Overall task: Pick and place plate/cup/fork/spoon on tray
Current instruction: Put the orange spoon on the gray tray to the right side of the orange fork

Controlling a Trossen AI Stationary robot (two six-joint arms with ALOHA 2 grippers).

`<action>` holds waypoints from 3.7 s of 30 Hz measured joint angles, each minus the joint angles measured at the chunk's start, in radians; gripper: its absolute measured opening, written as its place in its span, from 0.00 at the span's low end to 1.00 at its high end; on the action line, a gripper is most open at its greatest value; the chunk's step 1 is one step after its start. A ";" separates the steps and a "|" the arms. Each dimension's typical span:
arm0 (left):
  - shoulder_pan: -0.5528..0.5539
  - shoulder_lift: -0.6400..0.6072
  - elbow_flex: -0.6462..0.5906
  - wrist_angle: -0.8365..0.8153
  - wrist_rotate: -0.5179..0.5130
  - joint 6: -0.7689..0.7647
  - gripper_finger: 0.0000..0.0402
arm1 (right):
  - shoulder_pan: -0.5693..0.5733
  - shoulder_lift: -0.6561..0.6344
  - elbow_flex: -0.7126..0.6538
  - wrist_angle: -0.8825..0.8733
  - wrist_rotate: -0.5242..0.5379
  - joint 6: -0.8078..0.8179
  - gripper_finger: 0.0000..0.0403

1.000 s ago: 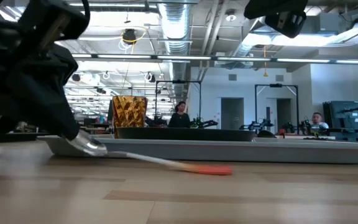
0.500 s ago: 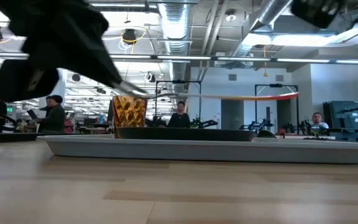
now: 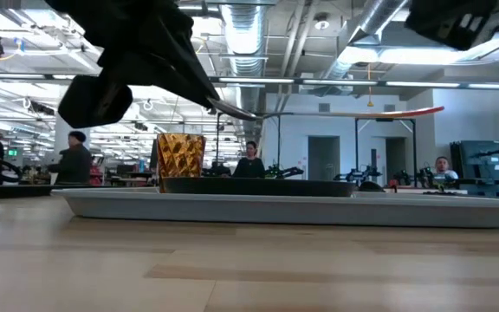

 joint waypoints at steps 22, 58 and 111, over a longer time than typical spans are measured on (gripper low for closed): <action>0.075 0.000 0.001 0.029 0.047 0.043 0.00 | -0.167 0.345 0.386 -0.320 -0.163 -0.203 0.58; 0.075 0.000 0.000 0.099 0.063 0.091 0.00 | -0.219 0.410 0.420 -0.352 -0.208 -0.239 0.23; 0.201 -0.718 -0.489 0.222 0.004 0.704 0.00 | -0.548 0.040 -0.025 -0.521 -0.125 0.584 0.04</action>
